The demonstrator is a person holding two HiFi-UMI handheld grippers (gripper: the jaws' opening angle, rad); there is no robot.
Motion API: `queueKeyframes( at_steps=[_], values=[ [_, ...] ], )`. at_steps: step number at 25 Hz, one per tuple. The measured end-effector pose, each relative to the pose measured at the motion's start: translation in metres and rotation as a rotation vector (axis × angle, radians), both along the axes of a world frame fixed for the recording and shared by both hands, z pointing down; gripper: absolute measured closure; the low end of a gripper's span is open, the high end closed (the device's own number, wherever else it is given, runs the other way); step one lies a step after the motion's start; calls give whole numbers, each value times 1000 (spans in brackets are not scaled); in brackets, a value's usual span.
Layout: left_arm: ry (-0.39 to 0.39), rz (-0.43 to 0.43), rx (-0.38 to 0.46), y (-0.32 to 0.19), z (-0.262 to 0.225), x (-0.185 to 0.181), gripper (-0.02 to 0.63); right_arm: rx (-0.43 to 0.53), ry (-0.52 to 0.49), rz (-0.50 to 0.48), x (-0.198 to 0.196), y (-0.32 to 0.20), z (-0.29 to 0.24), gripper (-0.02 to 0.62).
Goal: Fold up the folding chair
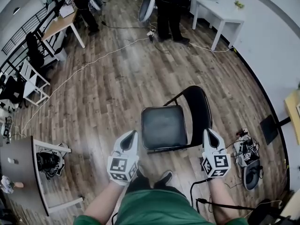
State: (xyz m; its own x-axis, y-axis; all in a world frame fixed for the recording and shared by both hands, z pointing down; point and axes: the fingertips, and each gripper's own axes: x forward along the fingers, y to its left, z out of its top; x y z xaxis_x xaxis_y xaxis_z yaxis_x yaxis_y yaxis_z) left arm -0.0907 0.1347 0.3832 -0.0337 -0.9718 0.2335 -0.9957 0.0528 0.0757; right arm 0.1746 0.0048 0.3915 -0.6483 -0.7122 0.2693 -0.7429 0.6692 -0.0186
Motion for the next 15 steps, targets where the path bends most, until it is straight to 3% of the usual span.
queueKeyframes(
  at_steps=[7,15],
  values=[
    [74,15,-74,-36,52,-29,594,-18,70,34,-8,-41,15,592],
    [167,56,-200,-80,137,-101,594,-90,144,156,-26,-76,33,592]
  ],
)
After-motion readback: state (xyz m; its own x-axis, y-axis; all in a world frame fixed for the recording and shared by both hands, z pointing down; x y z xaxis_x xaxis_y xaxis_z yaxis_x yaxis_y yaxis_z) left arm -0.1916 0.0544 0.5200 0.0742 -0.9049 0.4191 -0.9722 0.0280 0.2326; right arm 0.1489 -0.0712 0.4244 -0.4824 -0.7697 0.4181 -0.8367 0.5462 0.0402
